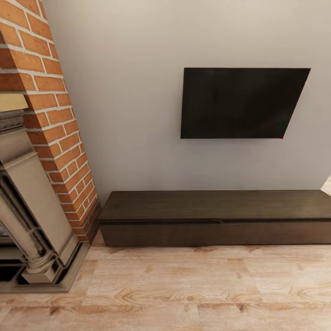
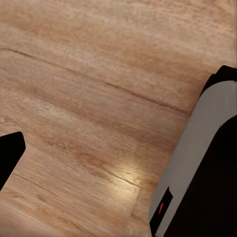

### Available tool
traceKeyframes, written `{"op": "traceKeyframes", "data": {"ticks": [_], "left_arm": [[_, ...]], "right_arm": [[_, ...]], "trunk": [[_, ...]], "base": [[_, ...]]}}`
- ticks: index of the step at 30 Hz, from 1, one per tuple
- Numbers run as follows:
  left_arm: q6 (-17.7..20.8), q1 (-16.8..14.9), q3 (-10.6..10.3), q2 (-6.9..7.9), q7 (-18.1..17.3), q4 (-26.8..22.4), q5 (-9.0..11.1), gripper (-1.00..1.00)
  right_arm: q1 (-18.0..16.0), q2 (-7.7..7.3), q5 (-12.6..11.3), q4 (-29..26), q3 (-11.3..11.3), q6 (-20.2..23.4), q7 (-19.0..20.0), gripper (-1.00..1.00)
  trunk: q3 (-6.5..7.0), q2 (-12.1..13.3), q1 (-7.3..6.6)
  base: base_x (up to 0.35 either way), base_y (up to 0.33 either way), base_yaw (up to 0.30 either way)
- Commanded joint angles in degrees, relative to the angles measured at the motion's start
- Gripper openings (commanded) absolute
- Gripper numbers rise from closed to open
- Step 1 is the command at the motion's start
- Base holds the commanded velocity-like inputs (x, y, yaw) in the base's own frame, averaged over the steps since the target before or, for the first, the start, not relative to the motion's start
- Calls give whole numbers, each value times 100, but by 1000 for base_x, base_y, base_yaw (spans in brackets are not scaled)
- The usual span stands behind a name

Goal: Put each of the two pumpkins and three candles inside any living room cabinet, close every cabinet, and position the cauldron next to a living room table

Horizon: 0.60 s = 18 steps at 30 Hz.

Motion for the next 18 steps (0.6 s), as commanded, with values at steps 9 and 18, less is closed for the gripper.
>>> {"op": "traceKeyframes", "data": {"ticks": [9, 18], "left_arm": [[-22, 2, -22, -222, 4, -1, 83, 100], [-22, 2, -29, -230, 4, -2, 85, 100]], "right_arm": [[-2, 49, -87, 3, 37, -35, 20, 100], [-2, 53, -56, -7, 40, -37, 23, 100]], "trunk": [[-5, -3, 0], [-5, -3, 0]], "base": [[0, 0, 0], [0, 0, 0]]}}
